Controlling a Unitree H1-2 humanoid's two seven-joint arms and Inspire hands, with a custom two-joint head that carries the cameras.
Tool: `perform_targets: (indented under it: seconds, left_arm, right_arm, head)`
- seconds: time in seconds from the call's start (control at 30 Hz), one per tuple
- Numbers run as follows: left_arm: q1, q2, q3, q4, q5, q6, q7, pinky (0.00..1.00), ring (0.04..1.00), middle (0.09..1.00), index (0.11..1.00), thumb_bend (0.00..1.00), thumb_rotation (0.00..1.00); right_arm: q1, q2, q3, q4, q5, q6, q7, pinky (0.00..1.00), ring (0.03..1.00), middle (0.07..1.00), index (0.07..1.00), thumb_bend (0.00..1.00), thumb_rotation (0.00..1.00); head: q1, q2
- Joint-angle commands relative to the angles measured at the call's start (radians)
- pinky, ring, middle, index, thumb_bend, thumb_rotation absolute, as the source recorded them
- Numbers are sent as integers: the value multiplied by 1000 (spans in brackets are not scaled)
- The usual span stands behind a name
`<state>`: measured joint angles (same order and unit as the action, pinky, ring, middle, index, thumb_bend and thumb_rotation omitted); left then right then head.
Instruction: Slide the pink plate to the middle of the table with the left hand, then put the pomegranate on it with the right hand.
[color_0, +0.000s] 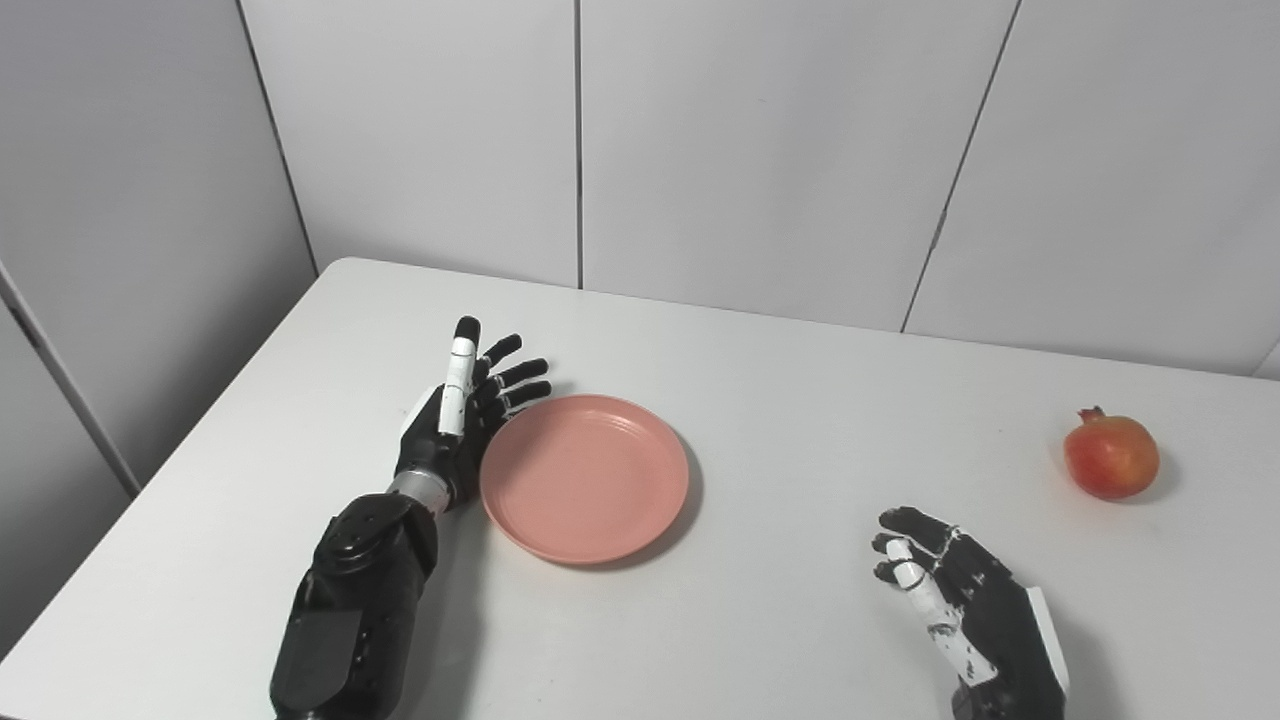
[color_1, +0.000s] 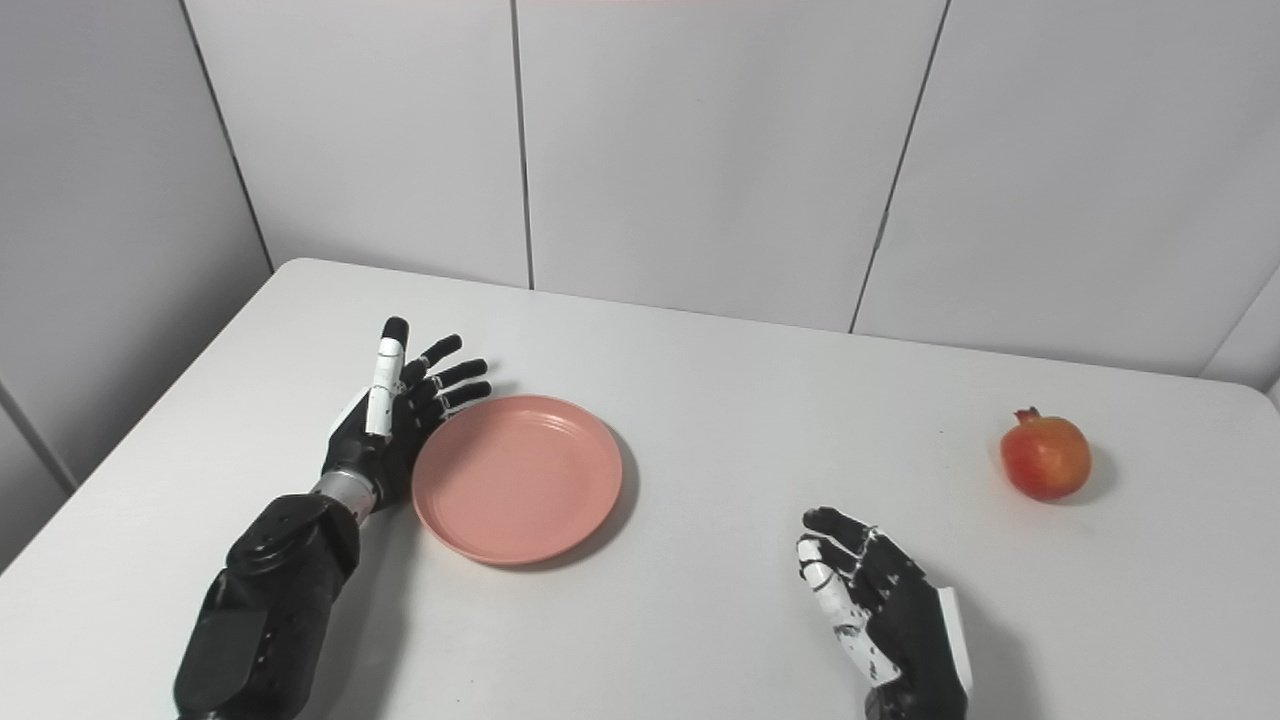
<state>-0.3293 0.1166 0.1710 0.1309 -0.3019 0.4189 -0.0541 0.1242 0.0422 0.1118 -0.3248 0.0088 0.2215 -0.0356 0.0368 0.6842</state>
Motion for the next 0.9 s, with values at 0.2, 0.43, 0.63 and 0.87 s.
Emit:
perform_targets:
  seconds: [0.2, 0.43, 0.63, 0.87]
  left_arm:
    - [-5, -31, -16, -20, 12, 37, 27, 748, 782, 793, 874, 747, 1000]
    - [-6, -90, -12, -39, 27, 34, 84, 777, 811, 835, 922, 760, 1000]
    - [-18, -125, -7, -24, 37, 20, 108, 756, 788, 819, 920, 779, 1000]
    - [-22, -177, 15, -41, -20, 49, 122, 771, 801, 830, 932, 771, 991]
  right_arm:
    - [39, 33, 20, -31, -16, 1, -16, 665, 716, 721, 624, 592, 459]
    - [39, 43, 33, -38, -29, 8, -29, 656, 702, 713, 627, 576, 442]
    - [38, 56, 46, -41, -41, 9, -35, 652, 698, 712, 626, 567, 430]
    - [40, 67, 66, -48, -62, 16, -46, 650, 686, 701, 619, 563, 412]
  head:
    - [-17, 0]
    - [-35, 6]
    - [-66, 11]
    - [-104, 19]
